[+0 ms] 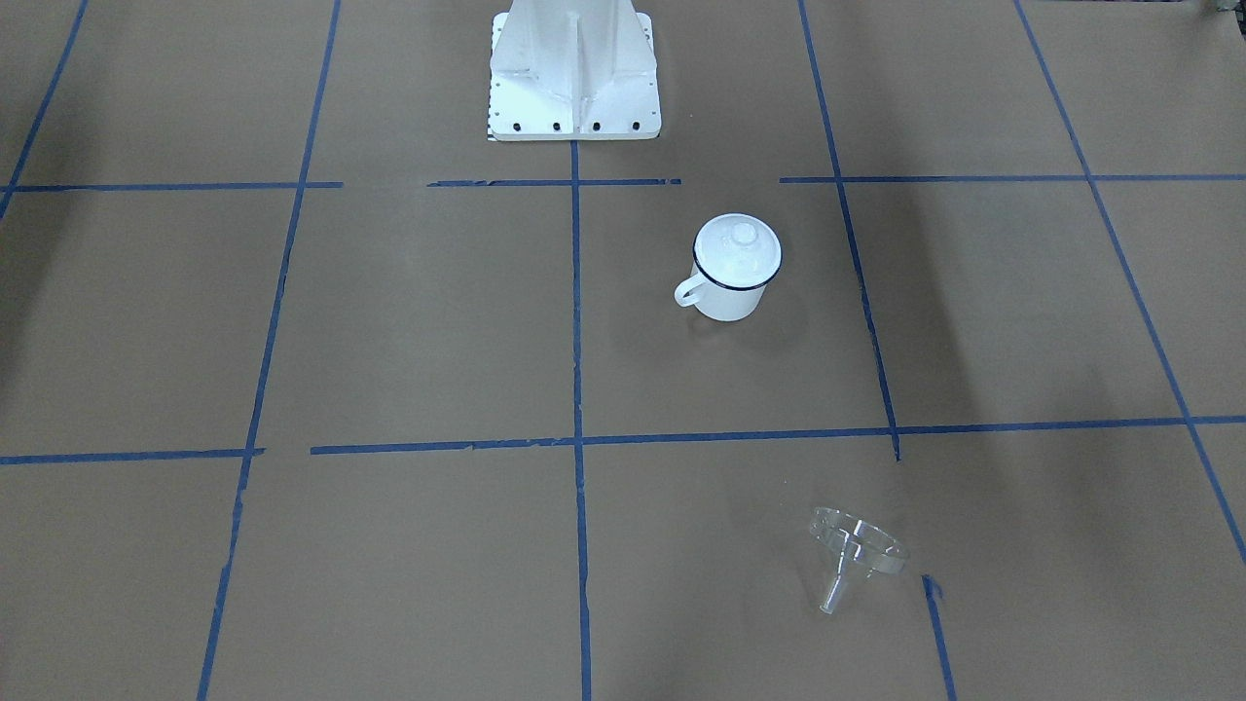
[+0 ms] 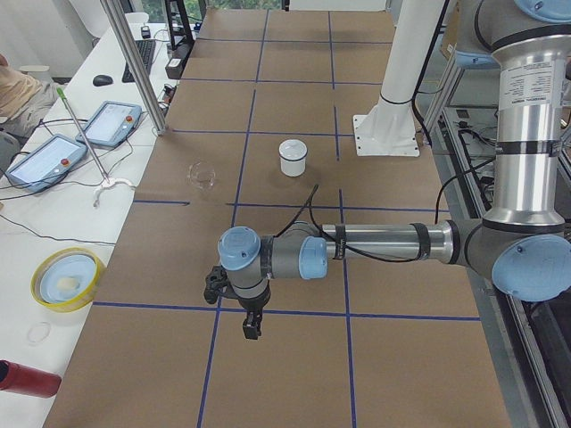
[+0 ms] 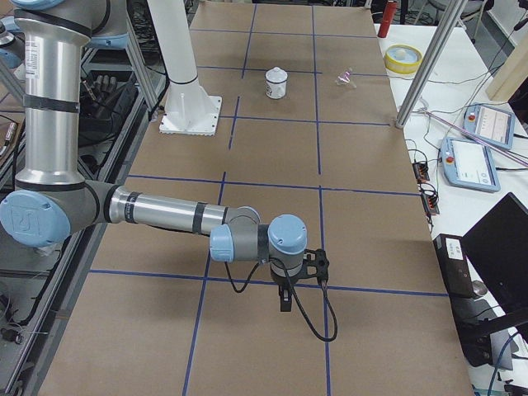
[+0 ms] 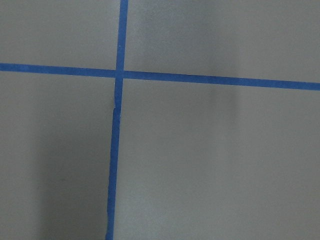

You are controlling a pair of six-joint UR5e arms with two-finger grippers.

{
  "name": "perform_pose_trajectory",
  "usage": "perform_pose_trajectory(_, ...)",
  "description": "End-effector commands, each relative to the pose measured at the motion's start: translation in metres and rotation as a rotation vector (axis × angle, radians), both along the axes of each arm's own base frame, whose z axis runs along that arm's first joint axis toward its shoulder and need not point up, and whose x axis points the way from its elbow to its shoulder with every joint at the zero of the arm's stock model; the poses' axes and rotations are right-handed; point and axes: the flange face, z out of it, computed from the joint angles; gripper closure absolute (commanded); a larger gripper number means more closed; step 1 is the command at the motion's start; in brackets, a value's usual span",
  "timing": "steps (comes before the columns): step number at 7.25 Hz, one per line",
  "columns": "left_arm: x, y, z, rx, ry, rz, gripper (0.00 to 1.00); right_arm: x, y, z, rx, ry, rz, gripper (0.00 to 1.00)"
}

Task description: Remove funnel from cup

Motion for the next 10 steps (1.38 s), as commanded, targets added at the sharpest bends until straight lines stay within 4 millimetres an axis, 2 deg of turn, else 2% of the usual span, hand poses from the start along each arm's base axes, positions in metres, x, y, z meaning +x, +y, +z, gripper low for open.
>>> perform_pose_trajectory(1,0.003,-0.005,0.000,0.001,-0.011,0.007,0.00,0.000,0.000,0.000,0.000,0.000,0.000,0.00)
perform_pose_trajectory(5,0.003,-0.005,-0.012,0.026,-0.012,0.005,0.00,0.000,0.000,0.000,0.000,0.000,0.000,0.00)
perform_pose_trajectory(10,0.001,-0.004,-0.018,0.037,-0.013,0.002,0.00,0.000,0.000,0.000,0.000,0.000,0.000,0.00)
